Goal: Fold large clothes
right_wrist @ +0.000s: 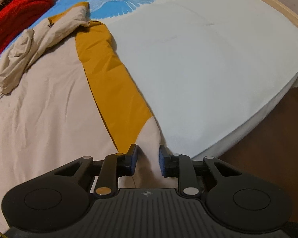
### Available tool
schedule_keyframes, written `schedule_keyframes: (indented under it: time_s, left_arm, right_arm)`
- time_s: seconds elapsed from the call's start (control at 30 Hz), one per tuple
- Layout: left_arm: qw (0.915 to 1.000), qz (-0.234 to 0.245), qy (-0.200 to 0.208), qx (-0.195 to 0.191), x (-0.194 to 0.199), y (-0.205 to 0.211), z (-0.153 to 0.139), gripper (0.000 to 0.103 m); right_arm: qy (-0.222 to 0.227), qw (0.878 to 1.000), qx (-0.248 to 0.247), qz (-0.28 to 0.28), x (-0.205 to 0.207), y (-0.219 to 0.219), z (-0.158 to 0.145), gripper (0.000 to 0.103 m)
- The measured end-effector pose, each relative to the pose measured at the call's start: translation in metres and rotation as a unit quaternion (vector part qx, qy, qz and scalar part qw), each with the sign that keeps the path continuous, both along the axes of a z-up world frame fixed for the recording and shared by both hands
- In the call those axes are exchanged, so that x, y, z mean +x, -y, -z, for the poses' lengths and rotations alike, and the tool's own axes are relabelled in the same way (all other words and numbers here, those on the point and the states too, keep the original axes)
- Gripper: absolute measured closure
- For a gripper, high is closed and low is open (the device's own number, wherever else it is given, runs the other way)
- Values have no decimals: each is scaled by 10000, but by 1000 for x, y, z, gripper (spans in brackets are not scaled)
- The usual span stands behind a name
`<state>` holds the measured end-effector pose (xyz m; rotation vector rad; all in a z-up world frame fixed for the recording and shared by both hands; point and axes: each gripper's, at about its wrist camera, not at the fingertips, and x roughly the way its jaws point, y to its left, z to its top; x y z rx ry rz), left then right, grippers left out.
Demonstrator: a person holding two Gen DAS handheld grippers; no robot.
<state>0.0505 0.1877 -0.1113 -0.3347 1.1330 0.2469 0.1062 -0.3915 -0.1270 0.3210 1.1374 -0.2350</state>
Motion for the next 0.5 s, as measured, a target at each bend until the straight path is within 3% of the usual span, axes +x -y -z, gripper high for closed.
schedule_keyframes:
  time_s: [0.03,0.17,0.2,0.23,0.27,0.3,0.4,0.5]
  left_arm:
    - [10000,37,-10,38,2,1,2,64]
    - [9991,322,54,279,6,10,3,62]
    - [9986,392,91,338,5,12,3,77]
    - [9983,466,161,320,4,13,0,93]
    - [9980,502,262,269,3,13,-3,94]
    - [9975,525,380,276,1,14,-9,95]
    - [9970,512,532,243,-5,14,-18,93]
    - [9990,363,201,154,0,10,-5,87]
  right_arm:
    - [-50,10000,-33,-15,0,-2,1,71]
    - [-111,9995,-248,-177,0,-11,3,70]
    - [-113,9994,-269,-207,-1,-11,3,70]
    - [-101,9993,-282,-224,-1,-11,2,77]
    - [-62,9993,-293,-220,-2,-11,1,85]
    - [37,9995,-244,-183,-4,-10,-3,98]
    - [460,9988,-132,-74,-13,-7,-20,101]
    - [672,9977,-62,-90,-16,-7,-26,100]
